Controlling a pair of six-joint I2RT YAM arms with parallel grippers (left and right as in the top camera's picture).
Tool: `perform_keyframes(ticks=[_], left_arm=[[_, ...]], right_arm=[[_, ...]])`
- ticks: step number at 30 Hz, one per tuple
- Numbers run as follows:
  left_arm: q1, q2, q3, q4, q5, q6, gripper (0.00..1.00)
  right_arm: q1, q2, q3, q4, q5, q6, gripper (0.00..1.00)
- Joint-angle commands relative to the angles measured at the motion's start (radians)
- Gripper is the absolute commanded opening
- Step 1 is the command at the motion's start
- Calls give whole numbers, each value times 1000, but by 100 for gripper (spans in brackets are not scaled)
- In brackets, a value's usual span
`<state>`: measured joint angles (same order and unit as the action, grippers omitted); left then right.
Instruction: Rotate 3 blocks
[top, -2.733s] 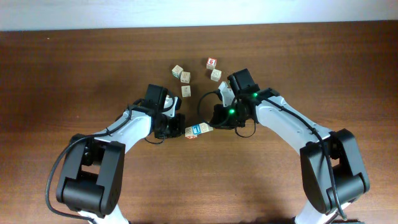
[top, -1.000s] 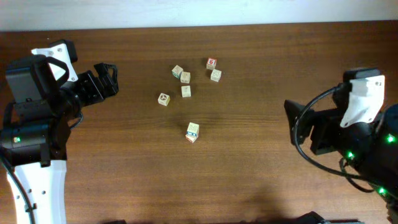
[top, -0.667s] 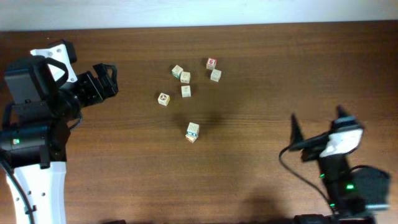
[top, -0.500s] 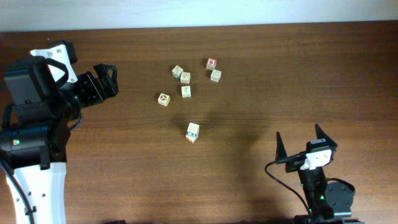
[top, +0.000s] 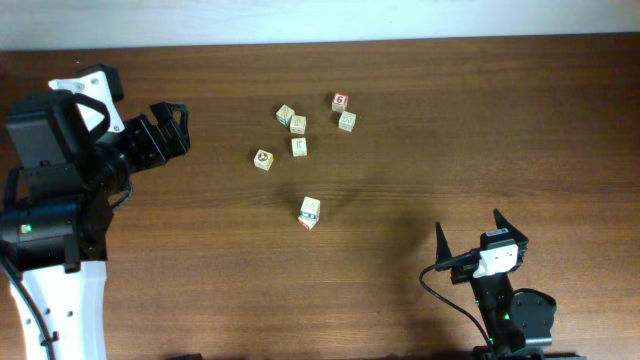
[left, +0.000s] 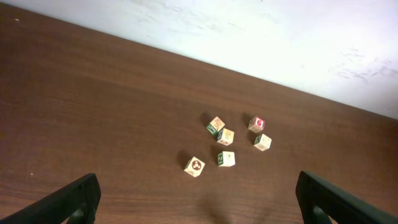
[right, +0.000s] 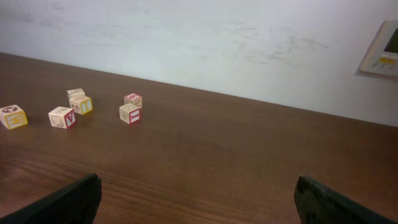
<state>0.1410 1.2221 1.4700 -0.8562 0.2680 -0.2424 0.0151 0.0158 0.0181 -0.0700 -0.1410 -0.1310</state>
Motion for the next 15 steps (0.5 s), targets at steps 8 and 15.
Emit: perform_keyframes(ticks=[8, 15], left_arm=[[3, -168, -173, -34, -236, 83, 99], [-107, -779, -1033, 613, -230, 434, 99]], right_arm=[[5, -13, -12, 6, -6, 0, 98], [5, -13, -12, 6, -6, 0, 98]])
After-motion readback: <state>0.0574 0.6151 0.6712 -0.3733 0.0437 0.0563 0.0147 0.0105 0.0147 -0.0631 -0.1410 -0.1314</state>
